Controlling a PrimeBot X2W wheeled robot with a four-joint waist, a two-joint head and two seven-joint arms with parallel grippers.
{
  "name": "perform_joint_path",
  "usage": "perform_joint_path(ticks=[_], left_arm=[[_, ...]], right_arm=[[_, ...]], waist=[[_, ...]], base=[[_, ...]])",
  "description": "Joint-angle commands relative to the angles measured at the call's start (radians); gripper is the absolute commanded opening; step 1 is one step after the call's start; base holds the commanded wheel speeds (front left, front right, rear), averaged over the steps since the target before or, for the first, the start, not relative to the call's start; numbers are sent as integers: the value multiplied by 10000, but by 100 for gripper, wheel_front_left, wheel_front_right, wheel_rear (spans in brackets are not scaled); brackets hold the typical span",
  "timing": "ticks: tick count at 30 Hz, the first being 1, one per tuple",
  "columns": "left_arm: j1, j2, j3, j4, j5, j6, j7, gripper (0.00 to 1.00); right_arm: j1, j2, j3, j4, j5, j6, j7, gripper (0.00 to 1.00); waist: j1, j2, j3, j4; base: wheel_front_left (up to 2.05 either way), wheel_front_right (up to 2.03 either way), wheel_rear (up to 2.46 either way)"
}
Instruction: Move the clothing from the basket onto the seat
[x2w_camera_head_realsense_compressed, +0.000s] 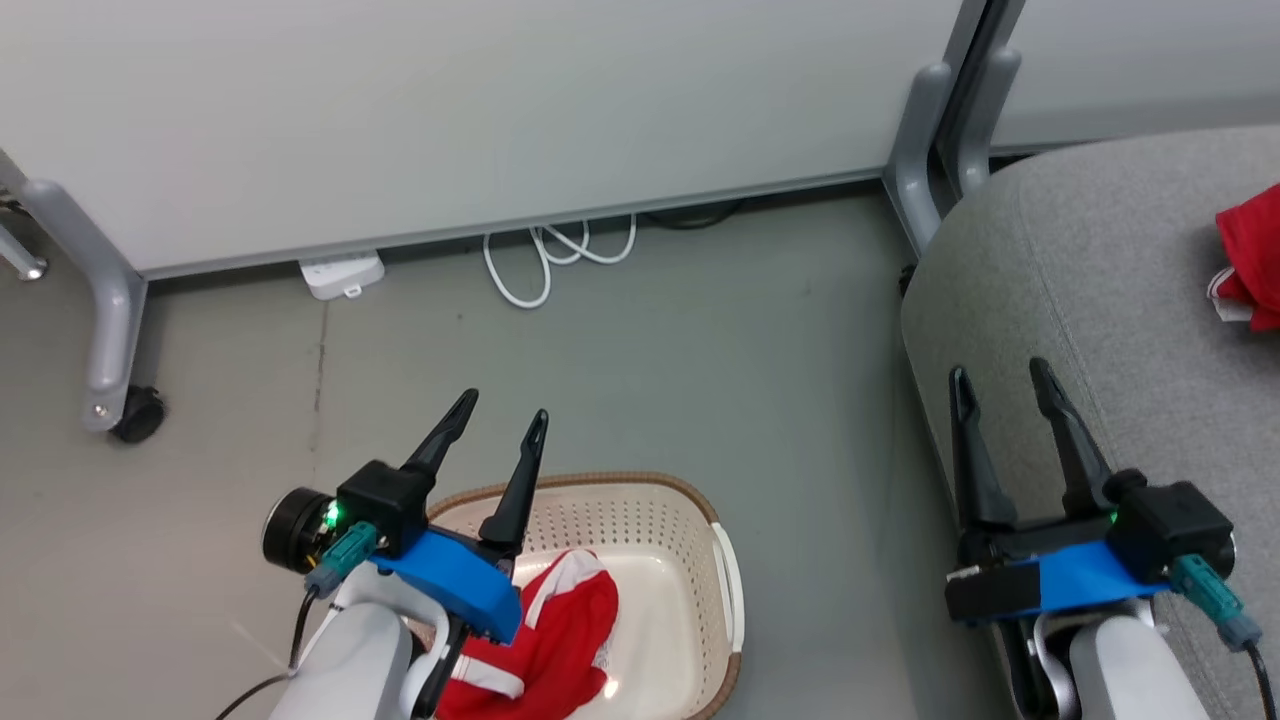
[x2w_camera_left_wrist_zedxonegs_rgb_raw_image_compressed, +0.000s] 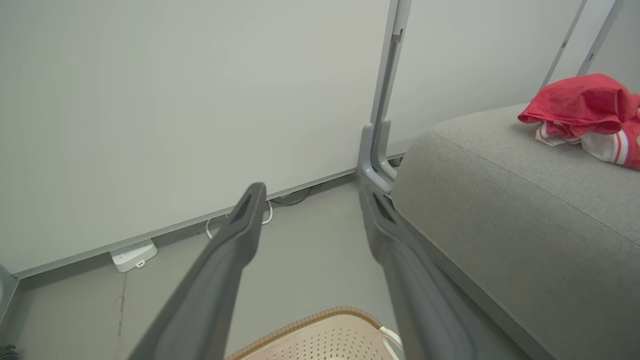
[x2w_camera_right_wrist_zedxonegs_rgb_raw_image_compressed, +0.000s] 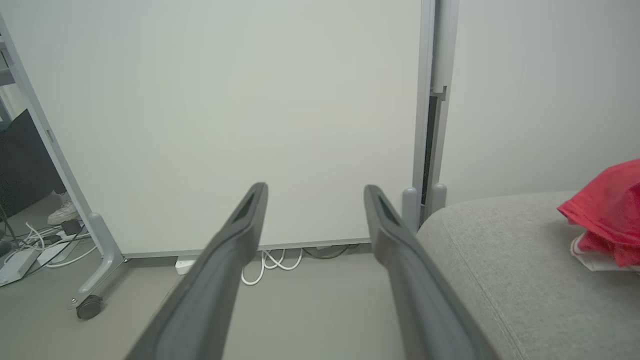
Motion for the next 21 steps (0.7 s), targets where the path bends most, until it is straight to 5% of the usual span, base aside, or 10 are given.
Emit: perform_joint_path(ticks=[1,21], left_arm=[[-570,198,-467,429,-153,-9,-30,100],[-4373,1172,-4710,4753,-1291,-4,-30,100]], right_arm=[[-494,20,27,-142,-62,-7,-5,100],[-3593,72,330,-1074,-15,-7,-5,100]], waist=[[-1,-1,927,-351],[-1,-1,5469,-1361]], base=[[0,0,0],[0,0,0]])
